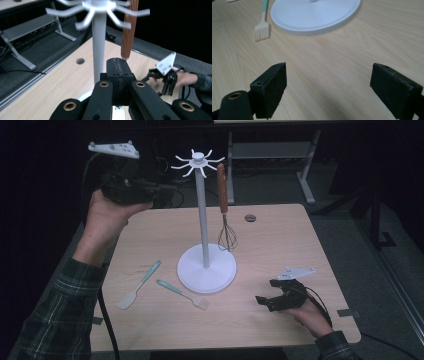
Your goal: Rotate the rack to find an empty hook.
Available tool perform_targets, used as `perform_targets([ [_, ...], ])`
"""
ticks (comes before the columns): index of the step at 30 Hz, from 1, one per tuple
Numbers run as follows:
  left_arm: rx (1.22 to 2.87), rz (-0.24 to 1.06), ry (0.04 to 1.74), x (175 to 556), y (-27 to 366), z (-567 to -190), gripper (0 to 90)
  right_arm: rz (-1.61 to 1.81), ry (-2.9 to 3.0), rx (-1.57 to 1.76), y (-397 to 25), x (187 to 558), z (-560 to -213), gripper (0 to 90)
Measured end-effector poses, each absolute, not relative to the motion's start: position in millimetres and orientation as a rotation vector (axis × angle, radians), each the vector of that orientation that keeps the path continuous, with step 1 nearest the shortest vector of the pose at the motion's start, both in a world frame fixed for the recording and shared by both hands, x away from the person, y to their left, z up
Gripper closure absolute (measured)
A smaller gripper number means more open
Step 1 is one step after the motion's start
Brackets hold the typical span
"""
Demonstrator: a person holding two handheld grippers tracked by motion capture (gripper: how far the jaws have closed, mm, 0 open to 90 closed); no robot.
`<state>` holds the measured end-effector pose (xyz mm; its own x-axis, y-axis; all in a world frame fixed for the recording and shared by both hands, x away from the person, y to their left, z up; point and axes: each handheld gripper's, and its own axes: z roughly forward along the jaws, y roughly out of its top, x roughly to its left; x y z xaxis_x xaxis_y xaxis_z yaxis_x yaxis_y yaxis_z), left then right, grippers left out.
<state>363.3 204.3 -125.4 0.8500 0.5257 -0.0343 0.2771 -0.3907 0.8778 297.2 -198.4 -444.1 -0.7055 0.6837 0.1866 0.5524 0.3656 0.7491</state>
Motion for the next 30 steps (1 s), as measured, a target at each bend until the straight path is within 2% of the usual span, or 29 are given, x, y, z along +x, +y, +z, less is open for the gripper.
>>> perform_targets([
  [8, 1.977, 0.363, 0.601, 376, 196, -105, 89.9, 1.252, 2.453, 1.144, -200, 297, -445, 14.0],
  [23, 1.967, 0.43, 0.662, 401, 193, -103, 89.9, 1.243, 2.46, 1.142, -199, 296, -445, 14.0],
  [30, 1.957, 0.444, 0.668, 392, 200, -97, 89.9, 1.248, 2.456, 1.141, -199, 297, -445, 14.0],
])
